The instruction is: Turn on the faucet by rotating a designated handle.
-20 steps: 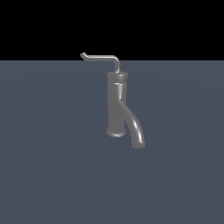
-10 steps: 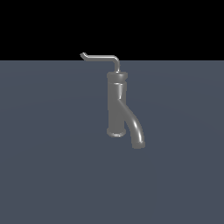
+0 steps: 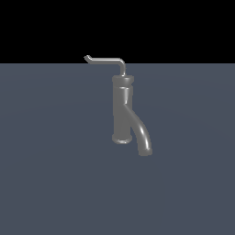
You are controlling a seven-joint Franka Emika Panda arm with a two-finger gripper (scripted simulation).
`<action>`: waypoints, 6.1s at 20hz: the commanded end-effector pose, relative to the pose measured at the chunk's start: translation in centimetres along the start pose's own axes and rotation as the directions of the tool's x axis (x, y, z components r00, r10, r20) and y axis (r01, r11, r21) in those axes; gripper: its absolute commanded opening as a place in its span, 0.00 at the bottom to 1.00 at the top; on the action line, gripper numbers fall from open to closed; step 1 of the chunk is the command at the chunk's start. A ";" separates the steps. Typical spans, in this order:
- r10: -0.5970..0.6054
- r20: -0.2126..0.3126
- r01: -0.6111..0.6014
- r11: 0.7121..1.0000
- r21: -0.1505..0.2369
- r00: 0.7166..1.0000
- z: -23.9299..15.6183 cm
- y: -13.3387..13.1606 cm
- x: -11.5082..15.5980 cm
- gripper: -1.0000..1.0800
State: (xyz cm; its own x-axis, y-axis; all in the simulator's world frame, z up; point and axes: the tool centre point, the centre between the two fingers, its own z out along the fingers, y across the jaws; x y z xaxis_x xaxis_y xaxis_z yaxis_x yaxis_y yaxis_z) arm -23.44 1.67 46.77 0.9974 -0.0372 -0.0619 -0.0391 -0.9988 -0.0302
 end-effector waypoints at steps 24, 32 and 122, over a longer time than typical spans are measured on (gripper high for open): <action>0.496 0.009 -0.496 0.867 0.045 0.868 3.6 -2.1 11.1 0.00; 0.653 0.011 -0.653 0.756 0.045 0.757 5.7 -3.1 15.0 0.00; 0.969 -0.045 -0.968 0.244 0.055 0.241 15.9 1.1 14.4 0.00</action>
State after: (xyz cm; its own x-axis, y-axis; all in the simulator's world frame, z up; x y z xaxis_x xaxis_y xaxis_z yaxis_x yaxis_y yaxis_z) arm -10.18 1.62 29.99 0.2158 -0.9764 0.0009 -0.9764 -0.2158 -0.0024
